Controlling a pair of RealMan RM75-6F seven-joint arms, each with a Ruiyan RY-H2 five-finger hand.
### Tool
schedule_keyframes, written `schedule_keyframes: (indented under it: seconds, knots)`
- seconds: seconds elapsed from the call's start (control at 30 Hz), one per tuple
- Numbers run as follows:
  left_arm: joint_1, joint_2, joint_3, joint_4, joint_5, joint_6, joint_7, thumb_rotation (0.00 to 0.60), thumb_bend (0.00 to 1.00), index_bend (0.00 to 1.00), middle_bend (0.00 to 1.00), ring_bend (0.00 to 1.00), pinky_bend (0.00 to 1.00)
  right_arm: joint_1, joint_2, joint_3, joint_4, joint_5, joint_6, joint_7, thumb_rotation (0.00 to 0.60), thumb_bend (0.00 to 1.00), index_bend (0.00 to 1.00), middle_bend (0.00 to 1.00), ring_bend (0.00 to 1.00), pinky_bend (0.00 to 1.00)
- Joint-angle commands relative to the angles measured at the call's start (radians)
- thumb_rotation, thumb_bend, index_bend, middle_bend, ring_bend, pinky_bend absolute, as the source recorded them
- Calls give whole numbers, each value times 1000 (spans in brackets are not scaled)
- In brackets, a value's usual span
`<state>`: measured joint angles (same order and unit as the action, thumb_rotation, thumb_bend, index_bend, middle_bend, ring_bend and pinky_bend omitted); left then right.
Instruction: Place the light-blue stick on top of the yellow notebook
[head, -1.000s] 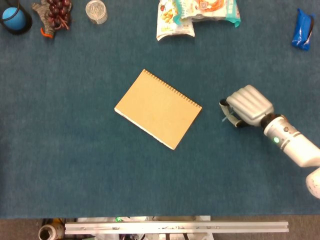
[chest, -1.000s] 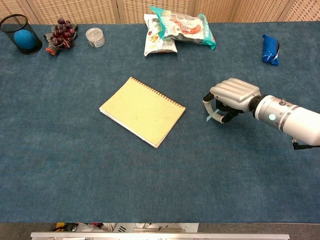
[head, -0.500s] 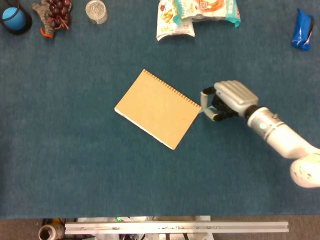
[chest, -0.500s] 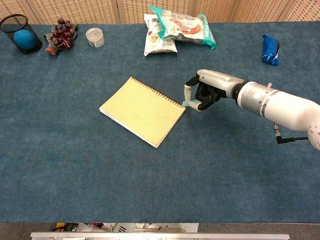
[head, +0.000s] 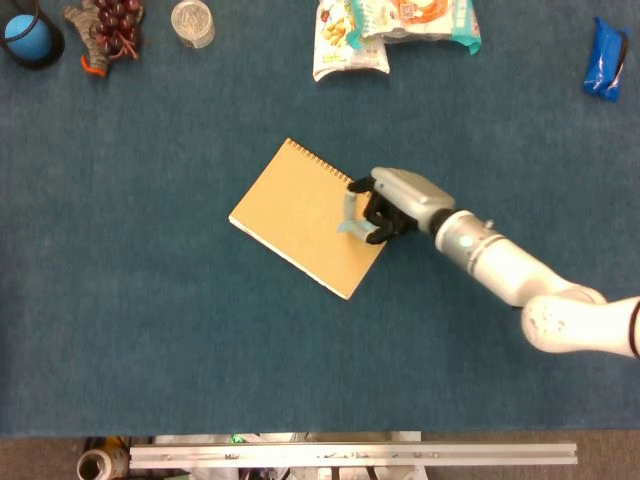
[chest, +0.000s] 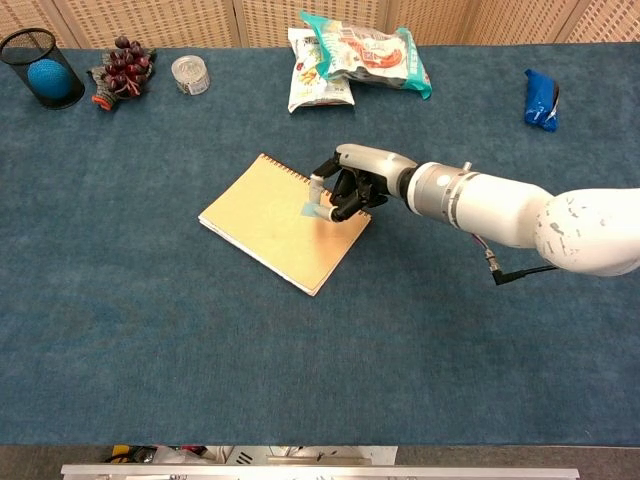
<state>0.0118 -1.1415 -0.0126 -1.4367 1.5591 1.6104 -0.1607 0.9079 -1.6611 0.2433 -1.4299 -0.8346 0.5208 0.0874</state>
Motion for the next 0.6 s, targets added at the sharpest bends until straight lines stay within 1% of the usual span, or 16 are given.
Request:
schedule_keyframes:
  seconds: [0.03,0.2,0.3,0.4,0.6]
  knots:
    - [1,1,0,2,0,2,-5,600,274,143,177,172,166,38,-35,-1,16,57,10,-19,600,405,611,1000,1000,1000]
    - [3,3,2,9,2,3,-15,600,274,143,177,172,166,77,-73,-20,40,123,38,-59,600,352,600,1000,1000,1000]
    - [3,4,2,13,3,2,-19,600,274,143,177,172,165,92,-86,-30,44,154,47,-77,600,339,593,1000,1000,1000]
    - [1,5,2,16,4,0,-24,600,274,143,177,172,166,105,-98,-37,50,175,57,-93,600,336,583,1000,1000,1000]
    - [-1,8,1,21,6,-1,-31,600,274,143,177,172,165,114,-107,-49,55,195,75,-115,600,298,546,1000,1000,1000]
